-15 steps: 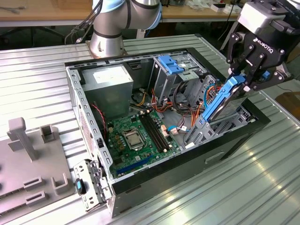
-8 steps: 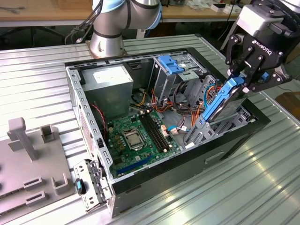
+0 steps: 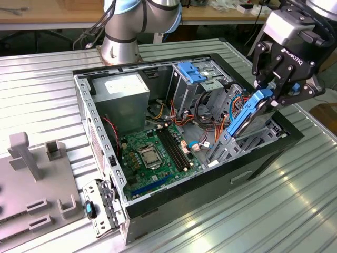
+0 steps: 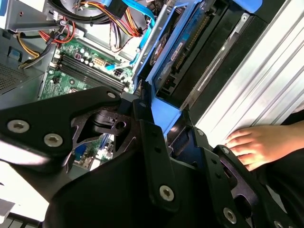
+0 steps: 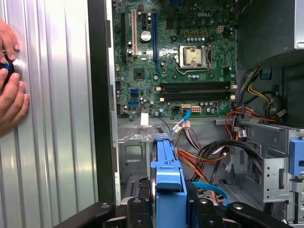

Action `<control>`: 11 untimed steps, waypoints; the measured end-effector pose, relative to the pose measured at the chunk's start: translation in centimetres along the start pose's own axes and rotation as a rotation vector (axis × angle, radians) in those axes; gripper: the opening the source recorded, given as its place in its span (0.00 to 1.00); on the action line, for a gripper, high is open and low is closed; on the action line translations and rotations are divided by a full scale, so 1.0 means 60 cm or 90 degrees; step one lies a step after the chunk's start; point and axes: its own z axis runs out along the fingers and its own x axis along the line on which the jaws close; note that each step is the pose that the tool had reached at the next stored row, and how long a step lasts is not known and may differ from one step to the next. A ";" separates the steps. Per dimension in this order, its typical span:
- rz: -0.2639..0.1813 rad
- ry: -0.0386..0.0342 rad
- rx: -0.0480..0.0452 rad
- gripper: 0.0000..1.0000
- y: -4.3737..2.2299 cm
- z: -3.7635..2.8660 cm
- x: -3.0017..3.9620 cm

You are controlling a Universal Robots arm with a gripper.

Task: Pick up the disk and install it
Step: 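Insert the disk into the insertion slot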

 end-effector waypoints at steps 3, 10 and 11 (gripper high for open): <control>0.000 -0.0002 0.0000 0.37 0.000 0.003 0.000; 0.000 -0.0006 -0.0001 0.37 0.001 0.014 0.000; 0.000 -0.0007 0.0000 0.37 0.001 0.015 0.000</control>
